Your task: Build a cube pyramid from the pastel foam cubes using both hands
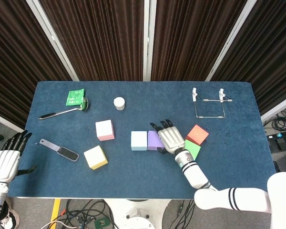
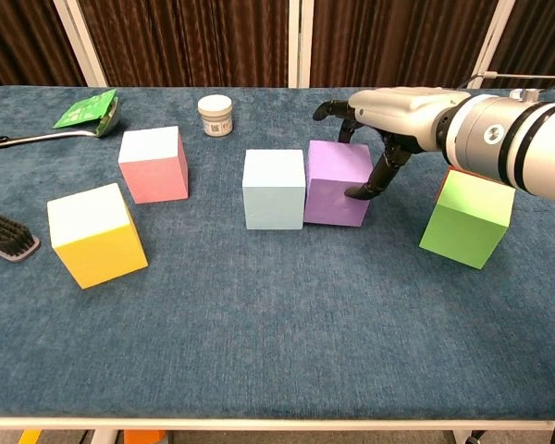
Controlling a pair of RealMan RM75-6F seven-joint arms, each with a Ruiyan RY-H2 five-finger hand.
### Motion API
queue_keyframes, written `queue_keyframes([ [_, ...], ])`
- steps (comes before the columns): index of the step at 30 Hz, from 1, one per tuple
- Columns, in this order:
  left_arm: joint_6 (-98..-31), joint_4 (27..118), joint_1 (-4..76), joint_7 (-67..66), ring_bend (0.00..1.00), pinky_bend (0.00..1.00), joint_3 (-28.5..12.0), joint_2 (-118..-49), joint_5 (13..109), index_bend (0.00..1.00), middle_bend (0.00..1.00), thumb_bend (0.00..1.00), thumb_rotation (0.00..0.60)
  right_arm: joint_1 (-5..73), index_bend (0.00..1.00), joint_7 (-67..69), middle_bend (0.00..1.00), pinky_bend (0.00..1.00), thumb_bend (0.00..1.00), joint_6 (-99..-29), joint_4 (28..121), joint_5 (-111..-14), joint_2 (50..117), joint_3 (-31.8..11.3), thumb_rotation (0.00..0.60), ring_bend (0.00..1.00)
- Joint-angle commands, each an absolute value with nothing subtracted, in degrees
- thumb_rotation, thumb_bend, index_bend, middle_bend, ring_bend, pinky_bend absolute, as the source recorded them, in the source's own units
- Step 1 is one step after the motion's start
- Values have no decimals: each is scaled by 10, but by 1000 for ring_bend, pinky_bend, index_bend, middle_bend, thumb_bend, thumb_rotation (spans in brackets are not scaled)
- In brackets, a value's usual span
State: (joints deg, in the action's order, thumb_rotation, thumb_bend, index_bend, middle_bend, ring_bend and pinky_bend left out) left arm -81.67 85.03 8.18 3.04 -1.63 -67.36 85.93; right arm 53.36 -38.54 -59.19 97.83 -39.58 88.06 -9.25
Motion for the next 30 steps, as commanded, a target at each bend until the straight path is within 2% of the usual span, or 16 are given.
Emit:
queue_keyframes([
  [1,-817,849,81,32,16,139,-16,-674,860,54,31,0,600,538,0,-391,523,0,221,-592,977,-389,883,-93,600,73],
  [30,-815,839,81,43,16,140,-13,-678,863,54,31,0,600,554,0,-407,530,0,221,-596,963,-356,902,-91,600,78],
])
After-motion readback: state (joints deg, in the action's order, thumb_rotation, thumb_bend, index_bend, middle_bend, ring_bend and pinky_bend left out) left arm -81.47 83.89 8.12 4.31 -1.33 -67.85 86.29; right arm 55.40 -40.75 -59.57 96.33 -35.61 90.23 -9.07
